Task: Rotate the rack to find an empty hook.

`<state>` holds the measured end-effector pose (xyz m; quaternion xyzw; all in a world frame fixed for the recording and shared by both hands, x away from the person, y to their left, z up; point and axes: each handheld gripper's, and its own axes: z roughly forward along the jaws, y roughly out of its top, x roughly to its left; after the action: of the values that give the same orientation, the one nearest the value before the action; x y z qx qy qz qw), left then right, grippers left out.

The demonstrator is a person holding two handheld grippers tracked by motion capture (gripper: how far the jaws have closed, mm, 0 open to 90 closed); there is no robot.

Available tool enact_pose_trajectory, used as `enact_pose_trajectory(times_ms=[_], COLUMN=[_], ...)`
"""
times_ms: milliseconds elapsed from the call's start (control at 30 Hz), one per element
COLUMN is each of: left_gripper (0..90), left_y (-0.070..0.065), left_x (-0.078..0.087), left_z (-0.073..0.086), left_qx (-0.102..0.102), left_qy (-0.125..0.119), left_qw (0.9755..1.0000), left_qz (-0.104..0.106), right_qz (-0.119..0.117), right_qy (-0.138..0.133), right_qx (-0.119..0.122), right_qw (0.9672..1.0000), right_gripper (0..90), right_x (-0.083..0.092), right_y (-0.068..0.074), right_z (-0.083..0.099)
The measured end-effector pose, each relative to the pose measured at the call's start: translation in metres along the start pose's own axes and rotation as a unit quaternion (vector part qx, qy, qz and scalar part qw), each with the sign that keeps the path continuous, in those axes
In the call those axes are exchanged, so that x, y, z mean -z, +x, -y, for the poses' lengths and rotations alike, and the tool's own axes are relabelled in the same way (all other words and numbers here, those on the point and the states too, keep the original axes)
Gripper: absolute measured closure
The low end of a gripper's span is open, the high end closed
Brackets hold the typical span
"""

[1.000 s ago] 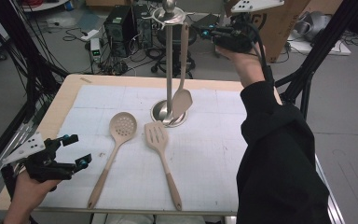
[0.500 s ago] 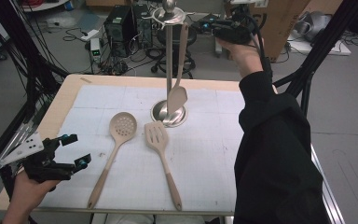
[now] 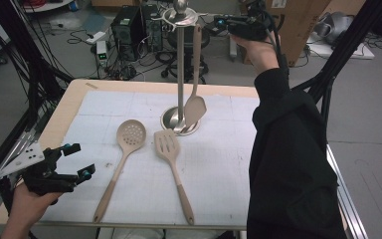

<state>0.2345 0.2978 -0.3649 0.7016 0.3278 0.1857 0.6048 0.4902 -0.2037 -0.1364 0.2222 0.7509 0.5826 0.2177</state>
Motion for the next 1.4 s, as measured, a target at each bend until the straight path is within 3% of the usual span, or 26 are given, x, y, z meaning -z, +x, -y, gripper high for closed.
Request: enact_pose_trajectory(times_ms=[767,1100,1400], left_gripper=[7.8,7.8,7.8], left_y=[-0.004,-0.002,-0.001], left_x=[0.016,0.026,0.026], left_z=[0.002,0.004,0.005], left_qx=[-0.004,-0.001,0.001], left_qy=[0.002,-0.001,0.0], left_qw=[0.9997,0.9993,0.9996], left_qz=[-0.024,-0.036,-0.03], right_qz=[0.013,0.002,-0.008], right_qy=[-0.011,-0.01,-0.014], right_qx=[-0.004,0.005,0.02], right_qw=[0.9998,0.9999,0.9997], right_gripper=[90.0,90.0,90.0], right_x=[-0.02,-0.029,-0.029], right_y=[-0.012,-0.015,-0.013], right_z=[-0.003,-0.004,-0.005])
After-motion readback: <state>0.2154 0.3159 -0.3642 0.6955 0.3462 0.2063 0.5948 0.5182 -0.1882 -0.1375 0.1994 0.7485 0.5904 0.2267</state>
